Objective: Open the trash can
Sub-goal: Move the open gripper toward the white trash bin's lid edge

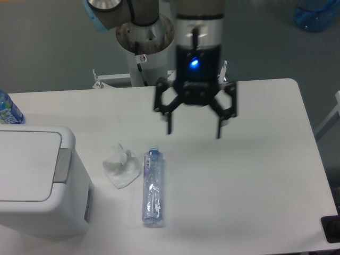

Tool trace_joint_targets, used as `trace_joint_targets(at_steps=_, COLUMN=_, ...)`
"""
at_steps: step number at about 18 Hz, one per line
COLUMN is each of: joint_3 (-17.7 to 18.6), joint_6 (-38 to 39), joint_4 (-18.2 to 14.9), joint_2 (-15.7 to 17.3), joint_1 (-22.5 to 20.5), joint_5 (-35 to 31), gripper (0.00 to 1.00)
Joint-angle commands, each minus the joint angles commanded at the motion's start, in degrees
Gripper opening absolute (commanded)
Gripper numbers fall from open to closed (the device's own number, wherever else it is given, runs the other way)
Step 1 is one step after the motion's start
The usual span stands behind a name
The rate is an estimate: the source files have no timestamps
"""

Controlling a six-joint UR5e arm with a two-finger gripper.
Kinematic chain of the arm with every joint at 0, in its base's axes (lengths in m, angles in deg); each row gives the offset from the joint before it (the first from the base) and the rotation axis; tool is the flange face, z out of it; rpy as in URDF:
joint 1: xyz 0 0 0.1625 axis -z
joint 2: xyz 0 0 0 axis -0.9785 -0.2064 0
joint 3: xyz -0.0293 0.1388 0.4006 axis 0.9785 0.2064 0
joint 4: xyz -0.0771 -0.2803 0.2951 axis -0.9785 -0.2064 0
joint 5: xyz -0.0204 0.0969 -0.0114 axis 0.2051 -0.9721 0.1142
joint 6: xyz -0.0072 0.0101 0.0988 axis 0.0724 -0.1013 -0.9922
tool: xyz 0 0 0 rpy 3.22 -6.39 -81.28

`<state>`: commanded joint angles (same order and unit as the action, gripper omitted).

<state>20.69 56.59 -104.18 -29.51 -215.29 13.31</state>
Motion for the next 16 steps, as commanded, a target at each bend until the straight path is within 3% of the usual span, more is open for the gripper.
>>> trace_joint_targets(at_steps=6, joint_3=-0.09, joint_6=0.61, joint_4=0.17, joint_2=-1.67, joint_1=4.04, joint_5=0.00, gripper=1.00)
trace_joint_targets(at_steps=10, joint_3=0.09, joint_6=7.02, joint_4=3.51, joint_2=-2.90, joint_1=5.54, joint_5=0.00, gripper=1.00)
trace_joint_targets(at_steps=16, joint_3=0.96, joint_6=9.05, joint_4=3.78, joint_2=-3.34, joint_1=8.44, joint_5=-0.09, gripper=1.00)
